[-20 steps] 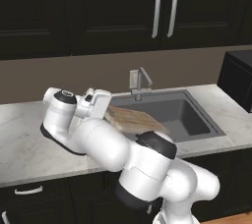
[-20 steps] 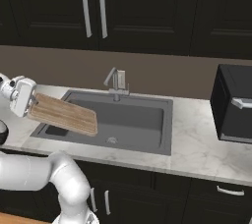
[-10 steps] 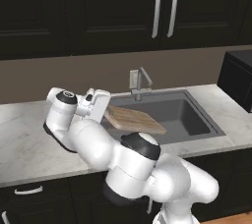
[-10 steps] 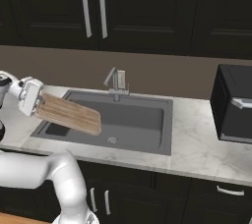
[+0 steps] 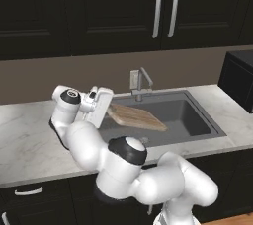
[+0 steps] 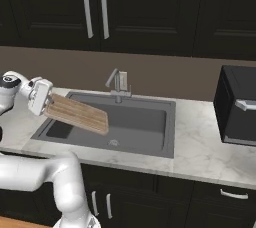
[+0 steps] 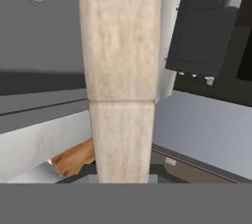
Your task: Move the cutting board and knife to the sink. Then move spray from the cabinet to the counter.
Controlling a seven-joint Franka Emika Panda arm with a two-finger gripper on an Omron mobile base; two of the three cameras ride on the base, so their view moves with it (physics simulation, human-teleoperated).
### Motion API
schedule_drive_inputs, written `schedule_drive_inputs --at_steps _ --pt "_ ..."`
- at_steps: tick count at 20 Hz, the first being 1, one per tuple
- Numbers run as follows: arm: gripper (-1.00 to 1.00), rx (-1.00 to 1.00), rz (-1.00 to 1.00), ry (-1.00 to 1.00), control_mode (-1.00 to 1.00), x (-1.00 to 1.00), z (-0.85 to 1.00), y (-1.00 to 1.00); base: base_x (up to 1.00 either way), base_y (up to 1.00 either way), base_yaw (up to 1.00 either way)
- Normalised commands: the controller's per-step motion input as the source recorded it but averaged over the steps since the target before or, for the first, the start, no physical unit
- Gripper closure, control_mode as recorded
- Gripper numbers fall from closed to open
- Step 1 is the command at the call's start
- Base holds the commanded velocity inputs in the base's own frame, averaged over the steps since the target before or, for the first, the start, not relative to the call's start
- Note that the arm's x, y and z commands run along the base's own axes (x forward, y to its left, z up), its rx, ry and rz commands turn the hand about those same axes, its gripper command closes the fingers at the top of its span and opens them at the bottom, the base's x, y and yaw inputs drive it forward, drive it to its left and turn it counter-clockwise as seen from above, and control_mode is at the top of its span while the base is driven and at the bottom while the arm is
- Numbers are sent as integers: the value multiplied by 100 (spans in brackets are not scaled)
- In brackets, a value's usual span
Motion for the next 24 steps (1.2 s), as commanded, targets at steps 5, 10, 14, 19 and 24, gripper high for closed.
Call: schedule_drive_inputs --at_steps 5,10,14,19,24 --pt "100 1 0 0 -100 25 -23 -16 0 0 0" --pt "100 3 -2 0 -100 27 -21 -10 0 0 0" --pt "100 3 -2 0 -100 30 -18 -9 0 0 0" --pt "100 3 0 0 -100 22 -17 -14 0 0 0" --pt "100 4 0 0 -100 20 -16 -19 0 0 0"
